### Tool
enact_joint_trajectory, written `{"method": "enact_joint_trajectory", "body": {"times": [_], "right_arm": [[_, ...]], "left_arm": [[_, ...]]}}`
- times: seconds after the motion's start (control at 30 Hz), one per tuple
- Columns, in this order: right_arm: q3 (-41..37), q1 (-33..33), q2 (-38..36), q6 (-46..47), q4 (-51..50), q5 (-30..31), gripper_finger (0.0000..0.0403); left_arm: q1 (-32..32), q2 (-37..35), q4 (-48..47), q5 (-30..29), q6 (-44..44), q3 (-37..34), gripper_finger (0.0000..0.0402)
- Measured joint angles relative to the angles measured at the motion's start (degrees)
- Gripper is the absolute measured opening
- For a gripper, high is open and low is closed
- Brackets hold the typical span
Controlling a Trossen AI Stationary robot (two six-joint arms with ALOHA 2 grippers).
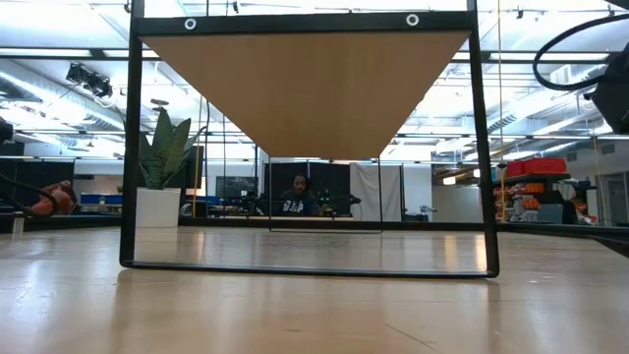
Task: Pick & Place Mini shaped plates
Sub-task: Stack the square plate on top of the square plate on the shelf
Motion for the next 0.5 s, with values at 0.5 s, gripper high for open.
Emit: {"method": "enact_joint_trajectory", "body": {"times": [0.5], "right_arm": [[0.0,0.0,0.0,-0.7,0.2,-0.5,0.0008]], "left_arm": [[0.0,0.0,0.0,0.0,0.0,0.0,0.0014]]}}
